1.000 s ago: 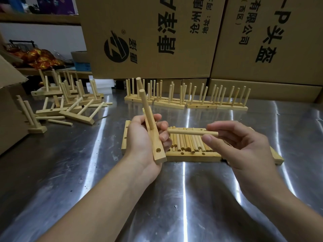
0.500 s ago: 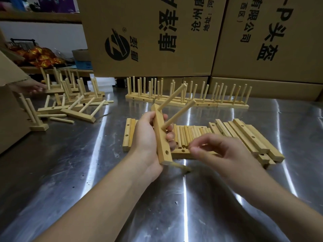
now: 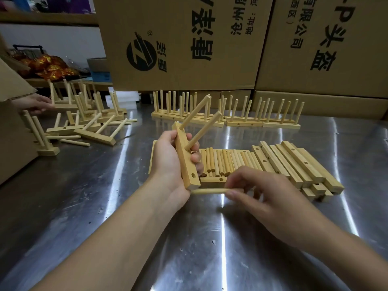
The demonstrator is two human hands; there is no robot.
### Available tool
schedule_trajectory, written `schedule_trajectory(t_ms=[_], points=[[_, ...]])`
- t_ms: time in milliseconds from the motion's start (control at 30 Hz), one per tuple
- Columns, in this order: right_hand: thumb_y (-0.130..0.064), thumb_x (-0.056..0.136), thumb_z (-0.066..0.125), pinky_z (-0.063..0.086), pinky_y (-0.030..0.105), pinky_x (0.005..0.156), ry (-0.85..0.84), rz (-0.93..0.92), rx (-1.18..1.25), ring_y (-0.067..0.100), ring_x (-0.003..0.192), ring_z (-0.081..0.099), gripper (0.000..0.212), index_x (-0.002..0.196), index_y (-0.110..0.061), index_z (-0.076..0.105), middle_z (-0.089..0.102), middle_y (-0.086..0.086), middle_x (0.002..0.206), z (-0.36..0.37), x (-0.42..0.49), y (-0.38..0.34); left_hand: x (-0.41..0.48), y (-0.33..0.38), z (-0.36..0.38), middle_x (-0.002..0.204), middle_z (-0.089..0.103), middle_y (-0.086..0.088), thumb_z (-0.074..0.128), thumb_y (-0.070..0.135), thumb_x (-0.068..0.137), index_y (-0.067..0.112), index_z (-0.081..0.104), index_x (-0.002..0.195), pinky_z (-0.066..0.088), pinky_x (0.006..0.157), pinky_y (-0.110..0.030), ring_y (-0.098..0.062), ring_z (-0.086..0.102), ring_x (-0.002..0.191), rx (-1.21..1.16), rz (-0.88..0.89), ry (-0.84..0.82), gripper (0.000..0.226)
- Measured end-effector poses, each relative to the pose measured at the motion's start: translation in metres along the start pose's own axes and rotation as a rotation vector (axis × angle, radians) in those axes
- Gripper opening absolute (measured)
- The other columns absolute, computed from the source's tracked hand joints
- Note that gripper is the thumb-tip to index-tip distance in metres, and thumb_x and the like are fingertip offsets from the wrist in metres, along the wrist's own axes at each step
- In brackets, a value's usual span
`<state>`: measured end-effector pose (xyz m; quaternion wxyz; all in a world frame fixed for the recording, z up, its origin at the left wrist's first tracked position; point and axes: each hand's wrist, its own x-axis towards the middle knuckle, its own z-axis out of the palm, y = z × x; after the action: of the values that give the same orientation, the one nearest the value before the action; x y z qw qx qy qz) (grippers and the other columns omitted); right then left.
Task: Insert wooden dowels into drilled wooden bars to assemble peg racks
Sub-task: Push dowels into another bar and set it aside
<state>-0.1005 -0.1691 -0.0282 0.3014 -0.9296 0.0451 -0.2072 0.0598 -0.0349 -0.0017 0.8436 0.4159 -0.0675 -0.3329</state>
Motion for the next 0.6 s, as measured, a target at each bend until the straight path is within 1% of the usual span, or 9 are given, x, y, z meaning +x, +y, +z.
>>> schedule_trajectory(t_ms=[100, 167, 233, 300, 433, 600], points=[[-0.039, 0.095, 0.068, 0.049, 0.023, 0.068, 0.127, -0.06, 0.071, 0.016, 0.091, 0.067, 0.005, 0.098, -0.034, 0.07, 0.072, -0.013, 0.092, -0.005, 0.001, -0.005, 0.001, 0.005, -0.001, 0.067, 0.056, 0.0, 0.045, 0.036, 0.105, 0.015, 0.06, 0.094, 0.038, 0.043, -0.023, -0.01, 0.046, 0.046, 0.001, 0.015, -0.016, 0.029], [-0.036, 0.096, 0.069, 0.051, 0.03, 0.067, 0.168, -0.089, 0.121, 0.019, 0.089, 0.068, 0.004, 0.1, -0.034, 0.071, 0.072, -0.009, 0.093, -0.007, 0.002, -0.007, 0.001, 0.008, -0.002, 0.068, 0.055, 0.0, 0.044, 0.036, 0.105, 0.015, 0.06, 0.094, 0.036, 0.045, -0.023, -0.01, 0.045, 0.047, -0.006, 0.025, -0.042, 0.029], [-0.035, 0.097, 0.07, 0.053, 0.033, 0.067, 0.178, -0.104, 0.15, 0.02, 0.091, 0.069, 0.006, 0.102, -0.034, 0.072, 0.073, -0.009, 0.095, -0.008, 0.002, -0.007, 0.001, 0.009, -0.002, 0.069, 0.055, 0.0, 0.044, 0.036, 0.106, 0.014, 0.06, 0.095, 0.036, 0.046, -0.022, -0.01, 0.045, 0.049, -0.017, 0.024, -0.07, 0.029], [-0.036, 0.097, 0.07, 0.053, 0.031, 0.068, 0.179, -0.114, 0.151, 0.02, 0.093, 0.069, 0.007, 0.103, -0.034, 0.072, 0.073, -0.009, 0.096, -0.008, 0.002, -0.007, 0.0, 0.009, -0.001, 0.069, 0.055, 0.0, 0.044, 0.037, 0.106, 0.014, 0.061, 0.097, 0.036, 0.047, -0.022, -0.01, 0.044, 0.049, -0.033, 0.016, -0.099, 0.03], [-0.036, 0.095, 0.071, 0.05, 0.021, 0.068, 0.178, -0.126, 0.131, 0.018, 0.093, 0.069, 0.007, 0.101, -0.036, 0.073, 0.073, -0.01, 0.096, -0.007, 0.002, -0.01, -0.003, 0.009, 0.001, 0.069, 0.054, 0.0, 0.044, 0.038, 0.106, 0.013, 0.061, 0.1, 0.036, 0.048, -0.022, -0.01, 0.043, 0.049, -0.048, 0.014, -0.159, 0.031], [-0.039, 0.092, 0.071, 0.052, 0.026, 0.07, 0.186, -0.153, 0.091, 0.015, 0.091, 0.069, 0.012, 0.101, -0.032, 0.074, 0.073, -0.013, 0.094, -0.008, 0.002, -0.013, -0.004, 0.009, 0.002, 0.071, 0.052, 0.0, 0.047, 0.04, 0.106, 0.014, 0.065, 0.097, 0.035, 0.05, -0.022, -0.01, 0.042, 0.051, -0.032, 0.033, -0.199, 0.032]])
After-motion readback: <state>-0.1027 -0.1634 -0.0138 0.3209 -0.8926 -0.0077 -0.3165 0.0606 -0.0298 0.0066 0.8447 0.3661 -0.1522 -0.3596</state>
